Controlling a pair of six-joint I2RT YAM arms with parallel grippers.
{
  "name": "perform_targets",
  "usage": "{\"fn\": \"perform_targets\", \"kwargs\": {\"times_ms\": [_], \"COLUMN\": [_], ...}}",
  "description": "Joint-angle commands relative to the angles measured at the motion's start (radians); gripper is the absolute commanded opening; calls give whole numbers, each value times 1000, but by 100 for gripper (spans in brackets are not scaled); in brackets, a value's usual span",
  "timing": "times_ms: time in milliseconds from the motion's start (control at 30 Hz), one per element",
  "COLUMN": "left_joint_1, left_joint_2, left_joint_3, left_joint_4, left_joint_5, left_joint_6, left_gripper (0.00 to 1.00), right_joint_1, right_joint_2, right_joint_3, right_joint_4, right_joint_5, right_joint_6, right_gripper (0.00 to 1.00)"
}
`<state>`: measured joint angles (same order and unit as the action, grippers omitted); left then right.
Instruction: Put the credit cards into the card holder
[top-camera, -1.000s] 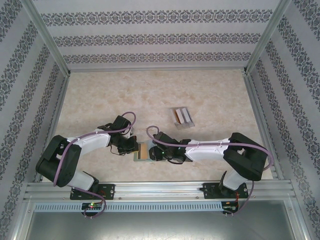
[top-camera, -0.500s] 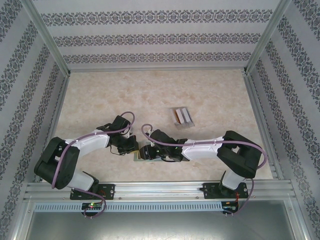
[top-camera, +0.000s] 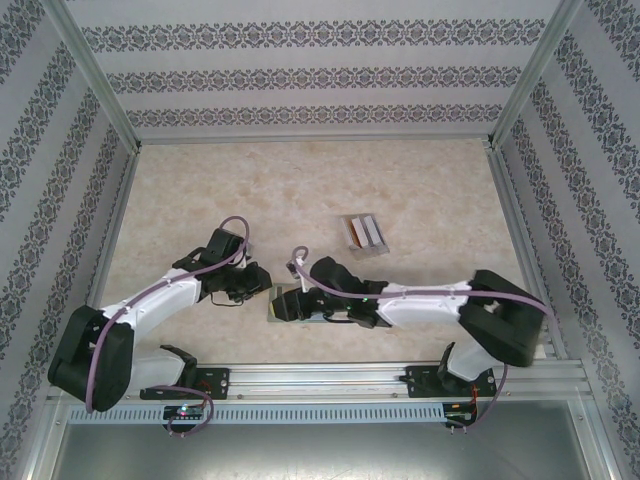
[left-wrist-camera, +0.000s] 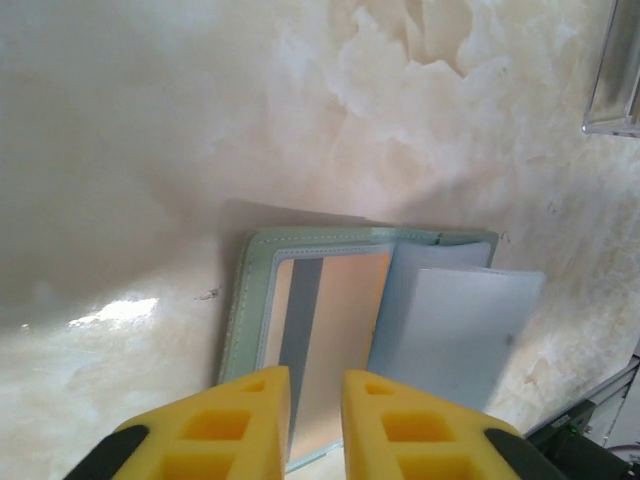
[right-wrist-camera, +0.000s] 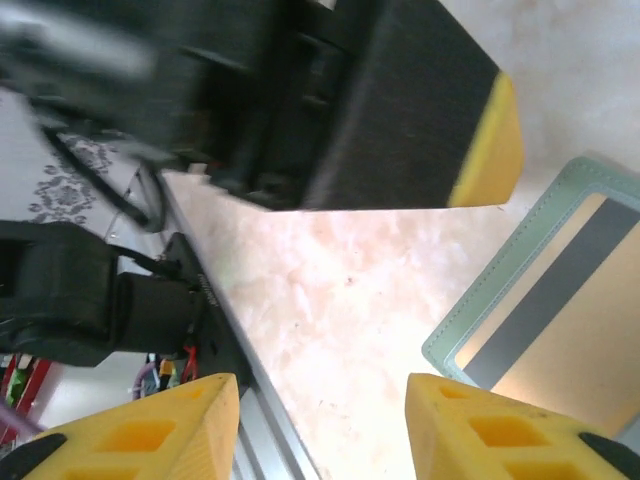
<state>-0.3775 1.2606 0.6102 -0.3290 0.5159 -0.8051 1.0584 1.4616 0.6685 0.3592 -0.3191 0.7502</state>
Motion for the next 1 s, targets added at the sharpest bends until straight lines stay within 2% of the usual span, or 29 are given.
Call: {"fn": "perform_targets", "kwargs": {"times_ms": [0, 100, 167, 233, 367, 533, 800, 967], "left_joint_1": [5, -5, -13, -16, -16, -16, -17, -18], "left_joint_2": [49, 91, 100, 108, 128, 141, 139, 146], "left_joint_3": [55, 88, 98, 103, 113, 101, 91, 76], "left_joint_4": [25, 21, 9, 7, -11, -7, -22, -14], "left_joint_5": [64, 91, 73, 61, 65, 53, 46, 45], "left_joint_6": [17, 48, 60, 60, 81, 86, 100, 98], "left_gripper": [22, 22, 22, 23, 23, 23, 24, 25], "right_joint_1": [-1, -30, -71, -117, -142, -156, -169, -160], "right_joint_2": [-149, -255, -298, -324, -326, -253, -137, -66], "right_joint_3": [-32, -80, -139, -184, -256, -242, -184, -151], "right_joint_4": [-123, -272, -283, -303, -268, -198, -177, -143], "right_joint_5": [94, 240, 262, 249, 219, 95, 72, 37], "right_joint_6": [-71, -45, -4, 51, 121, 129, 162, 169], "right_gripper": [52, 58, 59, 59, 59, 57, 55, 45]}}
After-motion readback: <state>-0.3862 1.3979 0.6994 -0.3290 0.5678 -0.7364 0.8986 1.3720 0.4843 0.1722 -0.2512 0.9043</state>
